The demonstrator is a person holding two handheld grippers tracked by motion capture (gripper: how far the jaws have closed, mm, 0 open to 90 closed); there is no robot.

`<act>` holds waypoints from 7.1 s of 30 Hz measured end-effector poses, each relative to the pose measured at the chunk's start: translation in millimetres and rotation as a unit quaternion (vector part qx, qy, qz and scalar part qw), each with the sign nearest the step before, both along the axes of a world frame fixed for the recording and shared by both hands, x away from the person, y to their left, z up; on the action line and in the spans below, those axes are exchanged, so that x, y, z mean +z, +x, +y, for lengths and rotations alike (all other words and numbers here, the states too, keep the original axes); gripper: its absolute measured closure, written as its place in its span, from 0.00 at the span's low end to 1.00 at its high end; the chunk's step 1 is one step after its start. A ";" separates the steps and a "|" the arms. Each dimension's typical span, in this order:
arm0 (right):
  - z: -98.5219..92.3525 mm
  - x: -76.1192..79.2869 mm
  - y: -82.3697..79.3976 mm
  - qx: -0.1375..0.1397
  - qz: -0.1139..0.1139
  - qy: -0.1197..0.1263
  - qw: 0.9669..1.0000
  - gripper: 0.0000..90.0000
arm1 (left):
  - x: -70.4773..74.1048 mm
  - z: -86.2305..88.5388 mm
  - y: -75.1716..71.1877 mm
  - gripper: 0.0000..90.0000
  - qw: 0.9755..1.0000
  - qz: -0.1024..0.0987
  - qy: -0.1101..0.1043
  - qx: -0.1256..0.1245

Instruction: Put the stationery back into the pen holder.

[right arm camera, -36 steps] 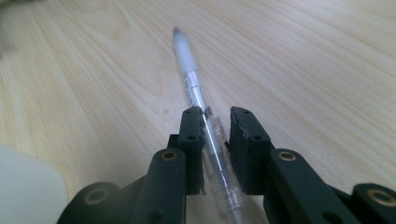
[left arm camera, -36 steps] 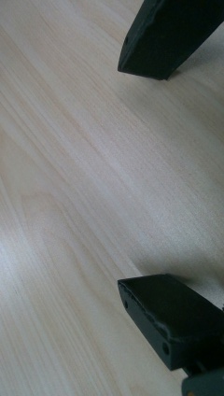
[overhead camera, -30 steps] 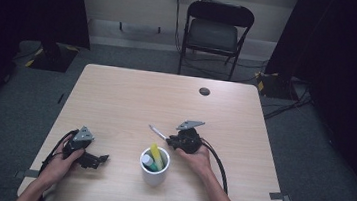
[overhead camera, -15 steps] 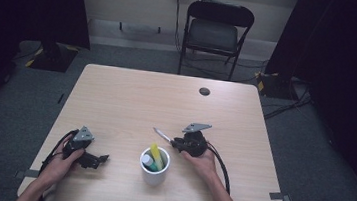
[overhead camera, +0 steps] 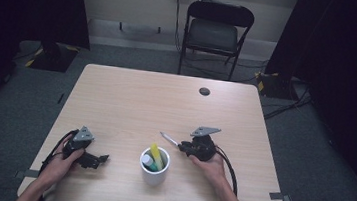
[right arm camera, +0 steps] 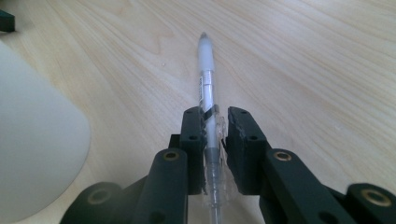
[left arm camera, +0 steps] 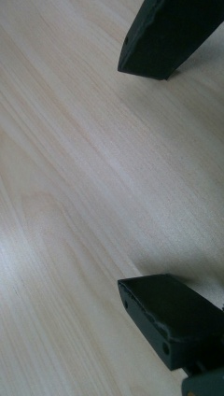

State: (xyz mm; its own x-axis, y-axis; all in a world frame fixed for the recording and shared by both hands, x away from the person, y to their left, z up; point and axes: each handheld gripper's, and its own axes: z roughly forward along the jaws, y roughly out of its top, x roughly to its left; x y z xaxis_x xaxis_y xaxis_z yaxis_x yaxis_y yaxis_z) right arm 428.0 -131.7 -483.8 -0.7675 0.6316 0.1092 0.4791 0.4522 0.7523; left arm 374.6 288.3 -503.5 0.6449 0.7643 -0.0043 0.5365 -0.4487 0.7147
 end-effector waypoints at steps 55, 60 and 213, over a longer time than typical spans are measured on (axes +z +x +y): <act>-50.3 0.0 -67.1 -0.002 0.014 -0.011 1.000 0.90 | 0.0 0.0 0.0 0.00 1.000 0.000 0.000 0.000; -48.2 -2.5 -66.1 -0.002 0.016 -0.014 1.000 0.89 | 0.0 0.0 0.0 0.00 1.000 0.000 0.000 0.000; 16.3 97.4 -103.1 0.080 0.011 -0.035 0.996 0.89 | 0.1 0.2 0.1 0.00 1.000 0.000 0.002 -0.001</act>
State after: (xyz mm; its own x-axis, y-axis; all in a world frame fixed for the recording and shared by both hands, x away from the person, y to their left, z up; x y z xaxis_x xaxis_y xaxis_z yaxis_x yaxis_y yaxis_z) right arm 324.9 -115.5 -386.4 -0.8573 0.5074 0.0872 0.4123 0.5754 0.7064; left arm 374.7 288.6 -503.3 0.6467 0.7627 -0.0018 0.5356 -0.4524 0.7130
